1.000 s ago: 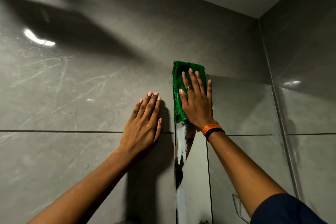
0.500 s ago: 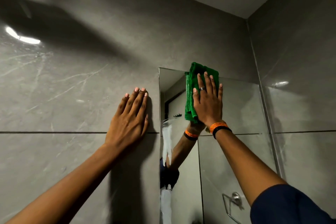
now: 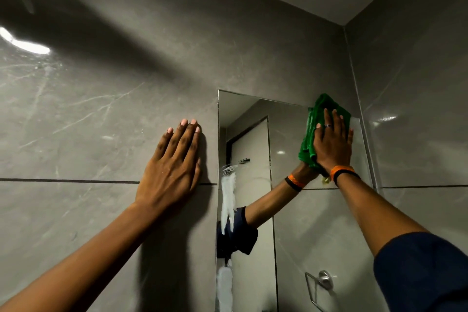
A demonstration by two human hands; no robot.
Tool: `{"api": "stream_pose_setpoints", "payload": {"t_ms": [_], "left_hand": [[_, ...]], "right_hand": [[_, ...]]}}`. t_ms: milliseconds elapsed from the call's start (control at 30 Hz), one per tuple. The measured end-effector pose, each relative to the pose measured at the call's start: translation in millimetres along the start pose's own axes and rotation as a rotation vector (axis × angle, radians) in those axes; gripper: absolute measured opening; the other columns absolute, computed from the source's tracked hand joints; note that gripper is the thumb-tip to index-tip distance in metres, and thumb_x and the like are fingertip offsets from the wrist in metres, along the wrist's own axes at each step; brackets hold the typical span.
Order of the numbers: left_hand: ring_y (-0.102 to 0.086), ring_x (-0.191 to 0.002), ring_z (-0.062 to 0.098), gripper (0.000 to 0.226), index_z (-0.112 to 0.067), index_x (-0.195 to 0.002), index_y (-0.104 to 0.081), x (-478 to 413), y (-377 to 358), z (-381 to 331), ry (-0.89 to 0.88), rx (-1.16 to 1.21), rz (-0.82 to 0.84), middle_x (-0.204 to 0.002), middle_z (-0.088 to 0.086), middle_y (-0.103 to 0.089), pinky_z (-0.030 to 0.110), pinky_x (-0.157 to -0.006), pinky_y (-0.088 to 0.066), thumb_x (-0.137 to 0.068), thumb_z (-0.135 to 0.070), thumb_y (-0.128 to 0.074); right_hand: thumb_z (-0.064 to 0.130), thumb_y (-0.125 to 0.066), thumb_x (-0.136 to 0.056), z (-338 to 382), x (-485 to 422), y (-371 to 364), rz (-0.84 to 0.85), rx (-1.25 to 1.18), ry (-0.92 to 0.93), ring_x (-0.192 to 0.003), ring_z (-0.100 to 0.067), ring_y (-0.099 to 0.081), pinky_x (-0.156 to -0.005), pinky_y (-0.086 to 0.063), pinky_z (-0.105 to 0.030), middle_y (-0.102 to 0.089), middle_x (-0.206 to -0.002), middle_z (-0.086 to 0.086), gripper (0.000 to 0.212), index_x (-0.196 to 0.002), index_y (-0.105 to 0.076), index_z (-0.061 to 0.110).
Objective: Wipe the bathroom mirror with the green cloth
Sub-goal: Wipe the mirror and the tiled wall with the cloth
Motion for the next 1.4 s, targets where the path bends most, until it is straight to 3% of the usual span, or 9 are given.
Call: {"api": "stream_pose_setpoints", "payload": {"t_ms": [433, 733, 1167, 1400], "left_hand": [[-0.014, -0.152, 0.035, 0.064, 0.001, -0.154, -0.019, 28.2, 2.1, -4.2, -0.017, 0.014, -0.022, -0.163, 0.023, -0.018, 0.052, -0.124, -0.020, -0.101, -0.035, -0.019], [-0.014, -0.152, 0.036, 0.065, 0.002, -0.154, -0.018, 53.4, 4.3, -7.4, -0.039, 0.057, 0.009, -0.163, 0.024, -0.017, 0.053, -0.123, -0.020, -0.100, -0.034, -0.022], [-0.011, -0.153, 0.036, 0.064, 0.003, -0.154, -0.014, 86.2, 9.2, -17.4, -0.103, 0.141, 0.069, -0.164, 0.024, -0.014, 0.054, -0.124, -0.015, -0.100, -0.030, -0.024], [-0.007, -0.154, 0.036, 0.067, 0.002, -0.155, -0.012, 106.5, 5.6, -21.3, -0.237, 0.135, 0.148, -0.164, 0.024, -0.011, 0.054, -0.124, -0.015, -0.101, -0.036, -0.022]], "right_hand": [[0.032, -0.029, -0.105, -39.6, -4.3, 21.0, 0.151, 0.033, -0.256, -0.154, -0.028, -0.009, -0.125, -0.007, -0.054, -0.009, -0.167, -0.010, 0.058, -0.158, -0.010, 0.020], [0.026, -0.038, -0.105, -79.7, 97.2, 27.8, 0.222, 0.097, -0.331, -0.154, -0.029, -0.009, -0.123, -0.015, -0.058, -0.007, -0.168, -0.010, 0.064, -0.159, -0.003, 0.019], [0.023, -0.034, -0.106, -121.9, 251.7, 29.9, 0.368, 0.222, -0.445, -0.155, -0.025, 0.000, -0.123, -0.016, -0.056, 0.003, -0.168, -0.008, 0.063, -0.158, 0.000, 0.014], [0.025, -0.034, -0.107, -133.7, 298.9, 24.1, 0.303, 0.110, -0.598, -0.155, -0.025, -0.007, -0.123, -0.016, -0.055, -0.003, -0.168, -0.008, 0.060, -0.159, -0.005, 0.015]]}}
Point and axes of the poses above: each hand's wrist, its own x-axis away from the middle knuckle, its own y-axis out of the back of the hand, z = x × y, the point moved 2 cm from there along -x, towards the middle knuckle
